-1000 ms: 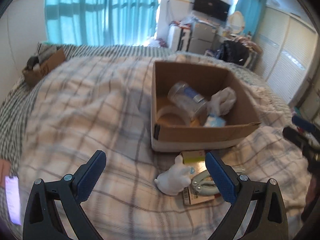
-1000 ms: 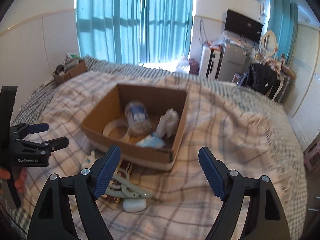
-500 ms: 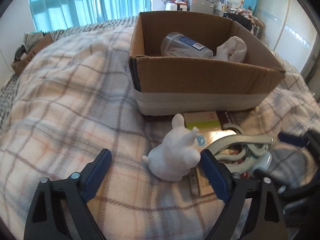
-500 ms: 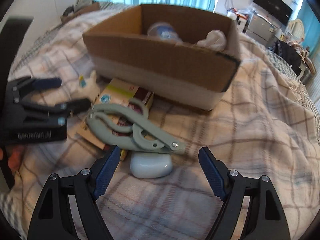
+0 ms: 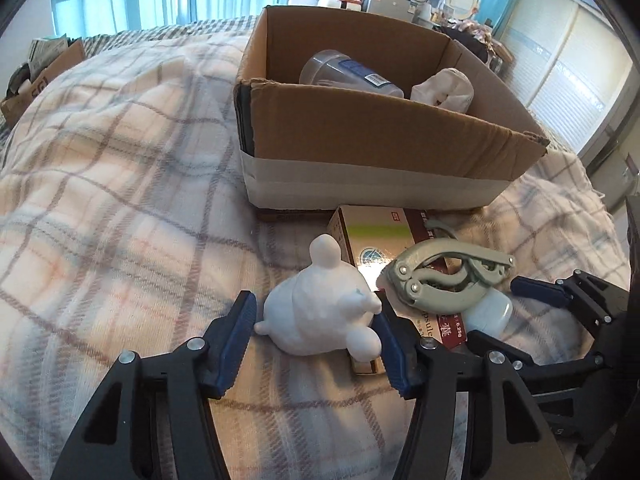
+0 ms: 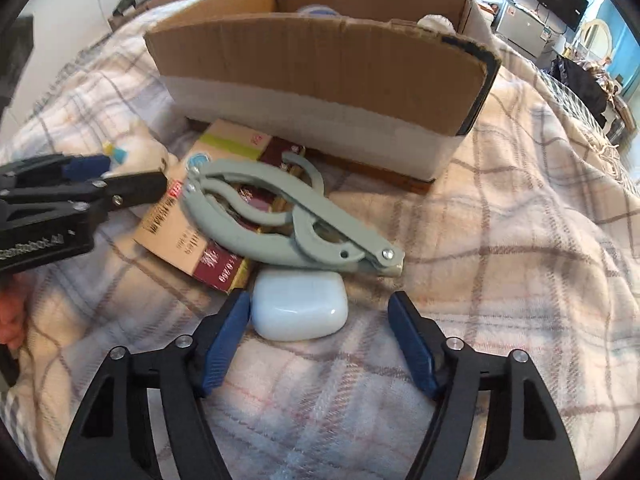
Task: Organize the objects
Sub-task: 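Grasp the white rabbit figurine with the left gripper while the right gripper grasps the white earbud case, then lower the figurine and earbud case into the box while both grippers open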
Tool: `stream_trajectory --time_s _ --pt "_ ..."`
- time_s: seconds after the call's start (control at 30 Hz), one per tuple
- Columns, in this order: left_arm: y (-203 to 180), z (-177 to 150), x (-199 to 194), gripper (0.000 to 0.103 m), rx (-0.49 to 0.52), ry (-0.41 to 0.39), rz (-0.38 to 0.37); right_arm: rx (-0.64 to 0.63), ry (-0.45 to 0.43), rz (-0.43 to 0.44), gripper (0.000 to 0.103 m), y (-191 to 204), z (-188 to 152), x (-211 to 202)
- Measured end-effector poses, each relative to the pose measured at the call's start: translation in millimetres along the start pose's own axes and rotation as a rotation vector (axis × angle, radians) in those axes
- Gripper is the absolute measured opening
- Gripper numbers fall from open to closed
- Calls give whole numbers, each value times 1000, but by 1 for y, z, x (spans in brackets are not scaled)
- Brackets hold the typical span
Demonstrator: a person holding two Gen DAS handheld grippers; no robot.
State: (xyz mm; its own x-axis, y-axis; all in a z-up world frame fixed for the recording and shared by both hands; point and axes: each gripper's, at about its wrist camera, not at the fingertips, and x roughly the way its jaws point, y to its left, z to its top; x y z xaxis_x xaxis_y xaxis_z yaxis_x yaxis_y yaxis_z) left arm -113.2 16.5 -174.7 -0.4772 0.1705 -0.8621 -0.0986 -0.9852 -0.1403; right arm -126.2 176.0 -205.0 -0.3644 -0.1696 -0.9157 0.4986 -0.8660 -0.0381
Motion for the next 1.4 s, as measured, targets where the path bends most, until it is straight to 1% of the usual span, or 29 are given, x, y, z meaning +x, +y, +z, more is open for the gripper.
stream_trajectory --time_s 0.1,0.17,0.2,0.23,0.3,0.4,0.53,0.57,0.7,0.73,0.93,1.03,1.13,1.17,1.23,1.27,1.33,1.4 --pt "-3 2 7 59 31 7 30 -23 18 -29 70 4 -1 4" --pt "-4 2 10 59 23 8 28 -35 39 -41 69 6 0 11" --pt "-3 2 10 59 17 8 21 -36 46 -40 66 6 0 14" --pt "-2 2 9 59 12 7 14 -35 50 -36 58 6 0 16" --pt "-2 -1 5 59 5 1 6 -27 44 -39 50 3 -2 15" --pt "-4 -7 -7 59 5 -23 5 -8 22 -23 50 -2 -7 6" --pt "-5 -15 -25 59 -10 -54 -6 -4 -39 -48 50 -4 -13 -17" --pt "-1 -10 -26 59 -14 -59 -12 -1 -61 -52 50 -5 -14 -25" --pt "-3 -14 -47 59 -25 -95 -31 29 -152 -45 50 -6 -22 -57" --pt "-5 -14 -53 59 -23 -103 -36 32 -162 -42 50 0 -10 -59" --pt "-13 -4 -87 59 -27 -157 -86 33 -265 -41 49 -1 3 -107" --pt "-15 8 -110 58 -34 -209 -109 29 -330 -38 49 -2 9 -132" --pt "-17 33 -131 58 -23 -274 -106 19 -400 -32 49 -6 23 -157" --pt "-17 46 -139 59 -19 -294 -112 14 -433 -37 49 -9 33 -168" --pt "-17 68 -147 59 -17 -324 -120 8 -472 -51 49 -14 47 -180" --pt "-17 84 -151 59 -7 -345 -117 4 -495 -61 49 -17 56 -187" --pt "-17 108 -154 59 12 -370 -95 2 -532 -75 49 -25 81 -196" --pt "-17 136 -152 59 25 -389 -73 1 -546 -82 49 -33 101 -200"
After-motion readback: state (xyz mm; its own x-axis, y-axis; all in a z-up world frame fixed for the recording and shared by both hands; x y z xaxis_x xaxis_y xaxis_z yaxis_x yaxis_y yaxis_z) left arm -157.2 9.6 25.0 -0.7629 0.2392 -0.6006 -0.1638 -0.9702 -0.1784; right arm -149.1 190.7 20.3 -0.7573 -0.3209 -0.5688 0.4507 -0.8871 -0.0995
